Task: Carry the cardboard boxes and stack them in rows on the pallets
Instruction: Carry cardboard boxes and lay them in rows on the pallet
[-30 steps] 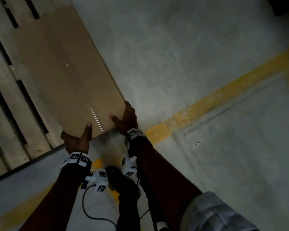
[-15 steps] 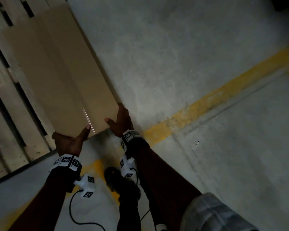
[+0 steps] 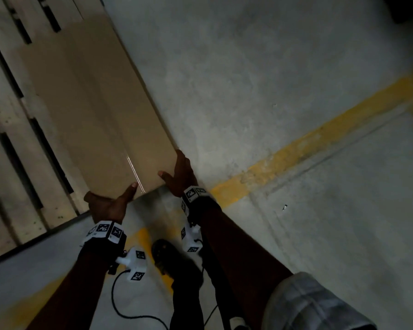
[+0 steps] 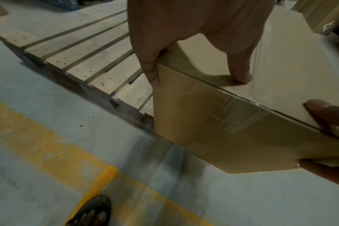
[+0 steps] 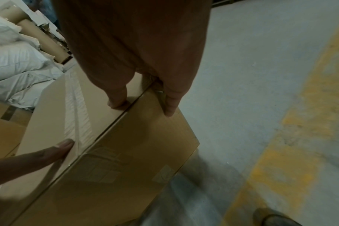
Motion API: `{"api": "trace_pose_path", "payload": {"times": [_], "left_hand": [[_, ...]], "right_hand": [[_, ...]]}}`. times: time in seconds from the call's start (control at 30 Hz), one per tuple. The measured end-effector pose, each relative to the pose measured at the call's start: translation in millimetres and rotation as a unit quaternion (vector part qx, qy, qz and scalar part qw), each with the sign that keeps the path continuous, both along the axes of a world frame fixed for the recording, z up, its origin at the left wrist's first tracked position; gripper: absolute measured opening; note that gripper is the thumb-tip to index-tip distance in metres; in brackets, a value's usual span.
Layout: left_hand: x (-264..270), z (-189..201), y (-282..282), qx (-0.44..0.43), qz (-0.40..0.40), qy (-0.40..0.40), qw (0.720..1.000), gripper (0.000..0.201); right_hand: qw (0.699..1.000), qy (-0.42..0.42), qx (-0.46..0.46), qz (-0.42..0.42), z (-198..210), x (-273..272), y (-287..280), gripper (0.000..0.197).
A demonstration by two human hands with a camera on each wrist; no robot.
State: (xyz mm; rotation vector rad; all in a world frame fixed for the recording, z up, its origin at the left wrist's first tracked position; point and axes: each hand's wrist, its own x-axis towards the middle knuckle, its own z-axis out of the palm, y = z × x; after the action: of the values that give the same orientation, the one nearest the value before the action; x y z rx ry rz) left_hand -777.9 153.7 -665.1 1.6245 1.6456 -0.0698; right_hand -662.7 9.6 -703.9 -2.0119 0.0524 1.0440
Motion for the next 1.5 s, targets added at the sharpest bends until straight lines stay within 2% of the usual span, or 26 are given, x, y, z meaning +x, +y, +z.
{"api": "trace_pose_path", "payload": {"times": [0.2,0.33,0.7,0.9,1.0,1.2,1.33,1.5], "left_hand": [[-7,-15,8,-0.022,0.015,-0.012,1.000,0.137],[-11,-23,4,0.000,0.006,-0.027,1.000,0.127],[-15,-39,6,0.014,-0.004,-0.038,0.999,0.125],[-11,-44,11,0.012,-0.005,-0.057,0.998,0.136],[-6,-47,11,0.014,-0.019,-0.081,0.996,0.132],[-3,-50,13,-0.004,0.012,-0.083,0.996,0.128],[-3,-48,13,-0.006,-0.001,-0.086,0.996,0.128],[-3,-44,12,-0.022,-0.015,-0.087,0.996,0.135]], "right_hand": [[1.000,-0.025,0.001,0.009,-5,-2,-1,0.094],[0.999,-0.039,-0.001,0.023,-10,-3,-8,0.092],[0.998,-0.049,-0.010,0.033,-11,1,-9,0.092],[0.997,-0.069,-0.011,0.038,-12,8,-8,0.091],[0.997,-0.078,-0.008,0.024,-11,17,-9,0.089],[0.995,-0.084,-0.007,0.050,-10,20,-8,0.088],[0.995,-0.090,-0.006,0.050,-11,19,-8,0.088],[0.994,-0.084,-0.022,0.062,-11,21,-9,0.090]]}}
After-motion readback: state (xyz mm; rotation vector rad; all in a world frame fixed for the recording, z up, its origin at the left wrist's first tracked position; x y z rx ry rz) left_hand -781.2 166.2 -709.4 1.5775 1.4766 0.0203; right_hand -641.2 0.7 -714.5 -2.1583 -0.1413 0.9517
